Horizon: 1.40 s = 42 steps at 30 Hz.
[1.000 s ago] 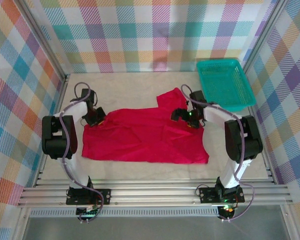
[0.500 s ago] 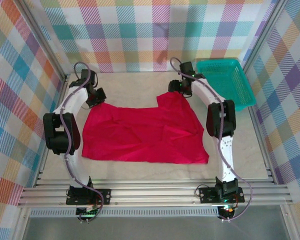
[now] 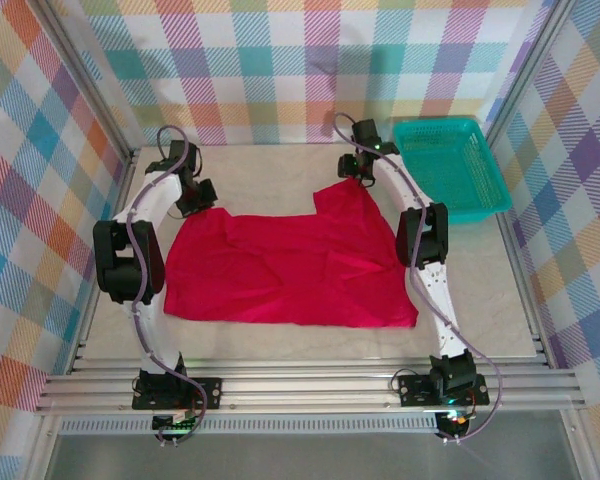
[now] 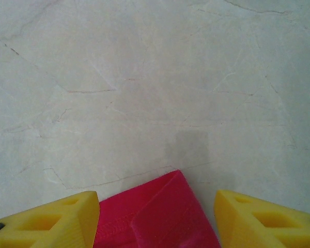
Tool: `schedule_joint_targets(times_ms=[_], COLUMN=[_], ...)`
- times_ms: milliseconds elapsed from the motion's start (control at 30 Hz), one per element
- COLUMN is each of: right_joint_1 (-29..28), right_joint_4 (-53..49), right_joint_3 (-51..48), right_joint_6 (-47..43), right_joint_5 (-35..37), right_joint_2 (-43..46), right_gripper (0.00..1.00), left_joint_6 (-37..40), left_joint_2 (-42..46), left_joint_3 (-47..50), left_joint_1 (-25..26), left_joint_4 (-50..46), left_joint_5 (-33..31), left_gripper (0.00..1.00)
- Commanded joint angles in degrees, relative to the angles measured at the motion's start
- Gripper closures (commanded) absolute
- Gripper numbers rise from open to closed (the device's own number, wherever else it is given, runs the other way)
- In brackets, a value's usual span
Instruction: Fold the inside-out t-shirt
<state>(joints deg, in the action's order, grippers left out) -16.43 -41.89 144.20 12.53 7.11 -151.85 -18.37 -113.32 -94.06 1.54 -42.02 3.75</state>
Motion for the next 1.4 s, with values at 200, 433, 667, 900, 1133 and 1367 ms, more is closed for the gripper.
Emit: schedule_joint_targets(times_ms=[200,433,667,900,1133,1367], right_joint_1=[0.61,0.89,1.0,1.13,1.24,1.22], right_joint_4=[-3.44,-4.66,-0.68,1.96,0.23,9.66], right_joint_3=[-2.43,0.37,1.51,2.84,-3.71,-29.58], right_joint_6=[-1.75,-1.49,-2.17,-6.38,-6.29,-3.93], right_joint_5=[-3.31,-5.08,-3.66,-2.95,-6.29,-13.44], right_joint_2=[-2.02,-3.81,-0.77,7.18,14.86,32.18], right_gripper=[0.41,0.7,1.0,1.0,1.0,1.0], left_joint_6=[1.34,1.65,2.6,5.05,6.61,8.22], left_joint_2=[1.78,1.72,-1.65,-11.28,-12.95,-8.34], left_joint_3=[-2.18,-2.33,-7.14,-25.6,-27.71,-19.65], left_joint_1=[0.13,0.13,-0.12,-2.36,-3.81,-4.58], left_joint_4=[-2.71,-2.89,-3.83,-10.24,-13.11,-11.87], left_joint_5=[-0.37,-0.65,-2.37,-0.53,0.82,-0.68], left_gripper=[1.0,1.0,1.0,1.0,1.0,1.0])
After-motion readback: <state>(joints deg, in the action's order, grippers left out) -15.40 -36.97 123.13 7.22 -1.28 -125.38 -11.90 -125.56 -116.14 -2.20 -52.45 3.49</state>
